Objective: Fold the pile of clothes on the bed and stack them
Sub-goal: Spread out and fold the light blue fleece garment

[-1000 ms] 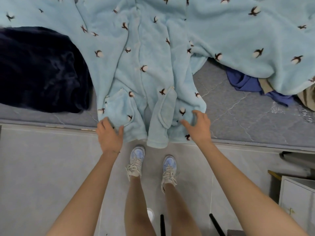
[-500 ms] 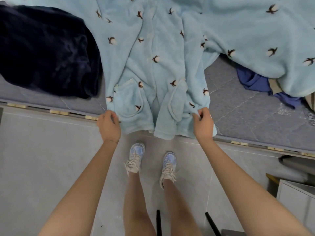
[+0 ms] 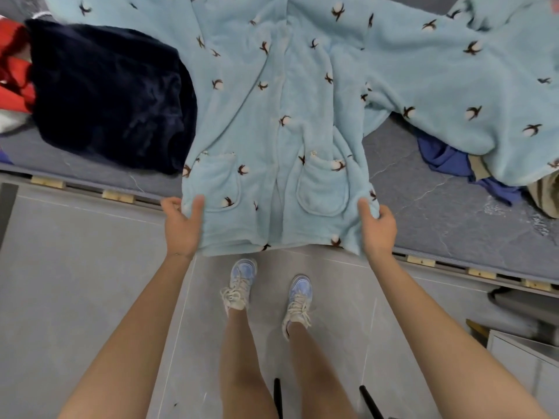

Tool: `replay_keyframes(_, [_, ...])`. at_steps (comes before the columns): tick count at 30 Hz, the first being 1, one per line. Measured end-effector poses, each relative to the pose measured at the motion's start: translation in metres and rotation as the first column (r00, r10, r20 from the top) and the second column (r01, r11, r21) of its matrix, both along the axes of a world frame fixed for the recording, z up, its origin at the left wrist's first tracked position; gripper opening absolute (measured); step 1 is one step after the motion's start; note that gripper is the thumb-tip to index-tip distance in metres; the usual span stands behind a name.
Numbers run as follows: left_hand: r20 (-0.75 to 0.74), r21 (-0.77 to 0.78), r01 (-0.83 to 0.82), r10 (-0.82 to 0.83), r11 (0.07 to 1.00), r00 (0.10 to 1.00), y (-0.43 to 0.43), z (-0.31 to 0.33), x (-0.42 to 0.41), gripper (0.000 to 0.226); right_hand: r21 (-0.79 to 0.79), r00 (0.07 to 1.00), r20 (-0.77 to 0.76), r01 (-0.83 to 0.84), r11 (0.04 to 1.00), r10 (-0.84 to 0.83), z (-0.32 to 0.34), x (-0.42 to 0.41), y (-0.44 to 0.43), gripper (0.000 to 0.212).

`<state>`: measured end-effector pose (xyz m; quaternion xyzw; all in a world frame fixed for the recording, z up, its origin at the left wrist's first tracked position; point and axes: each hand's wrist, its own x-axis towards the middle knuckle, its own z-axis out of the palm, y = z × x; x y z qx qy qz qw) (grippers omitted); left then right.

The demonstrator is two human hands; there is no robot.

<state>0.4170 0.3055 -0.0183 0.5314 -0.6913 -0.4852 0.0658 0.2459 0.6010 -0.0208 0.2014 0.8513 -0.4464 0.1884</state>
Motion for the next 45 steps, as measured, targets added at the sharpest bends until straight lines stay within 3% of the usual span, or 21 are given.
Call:
replay_keyframes(3, [0.085, -0.005, 0.079, -0.079, 0.997, 0.993, -0.002, -0.008, 0.003, 0.032, 0.079, 0.997, 0.015, -0.079, 0.994, 0.078, -0.002, 0.0, -0.004, 0.029])
replay_keyframes(8, [0.142, -0.05, 0.031, -0.024, 0.998, 0.99, -0.018, -0.029, 0.014, 0.033, 0.147, 0.996, -0.077, 0.049, 0.988, -0.038, -0.004, -0.006, 0.005, 0.015])
replay_keyframes(11, [0.209, -0.095, 0.06, -0.039, 0.994, 0.977, -0.022, -0.034, 0.016, 0.034, 0.158, 0.997, -0.077, 0.02, 0.987, -0.008, -0.006, -0.01, 0.012, 0.011])
replay_keyframes(16, [0.293, -0.326, 0.308, -0.214, 0.894, 0.932, 0.006, -0.032, 0.008, 0.071, 0.196, 0.988, -0.029, -0.142, 0.97, 0.15, -0.019, -0.005, 0.017, 0.02])
replay_keyframes(18, [0.292, -0.39, 0.428, -0.332, 0.815, 0.897, 0.024, -0.035, -0.001, 0.057, 0.162, 0.992, -0.038, -0.112, 0.98, 0.12, -0.019, -0.001, 0.017, 0.029])
replay_keyframes(20, [0.242, -0.372, 0.521, -0.462, 0.768, 0.853, 0.043, -0.04, -0.017, 0.035, 0.095, 0.997, -0.047, -0.056, 0.994, 0.06, -0.014, 0.001, 0.016, 0.025])
replay_keyframes(23, [0.146, -0.25, 0.63, -0.615, 0.735, 0.775, 0.077, -0.047, -0.044, 0.038, 0.034, 0.999, -0.036, 0.034, 0.999, -0.033, -0.017, -0.002, 0.022, 0.025])
replay_keyframes(25, [0.069, -0.106, 0.593, -0.589, 0.799, 0.806, 0.098, -0.046, -0.061, 0.032, 0.043, 0.999, -0.034, 0.033, 0.999, -0.031, -0.019, -0.007, 0.027, 0.024])
replay_keyframes(27, [0.053, 0.017, 0.462, -0.463, 0.886, 0.885, 0.112, -0.045, -0.077, 0.025, 0.039, 1.0, -0.021, 0.011, 0.999, -0.01, -0.02, -0.013, 0.029, 0.016])
replay_keyframes(32, [0.082, 0.132, 0.157, -0.169, 0.979, 0.982, 0.125, -0.044, -0.099, 0.022, -0.008, 1.0, -0.009, -0.009, 1.0, 0.008, -0.02, -0.019, 0.028, 0.014])
replay_keyframes(36, [0.142, 0.068, 0.082, -0.091, 0.994, 0.986, 0.127, -0.044, -0.102, 0.019, -0.049, 1.0, 0.001, -0.017, 0.999, 0.017, -0.02, -0.018, 0.029, 0.015])
replay_keyframes(41, [0.189, 0.03, 0.181, -0.184, 0.983, 0.965, 0.124, -0.045, -0.102, 0.013, -0.058, 1.0, -0.02, -0.02, 0.998, 0.019, -0.022, -0.016, 0.032, 0.015])
replay_keyframes(45, [0.14, -0.168, 0.109, -0.086, 0.98, 0.986, 0.113, -0.04, -0.092, 0.02, -0.027, 0.985, -0.129, 0.114, 0.993, -0.117, -0.022, -0.02, 0.041, 0.013])
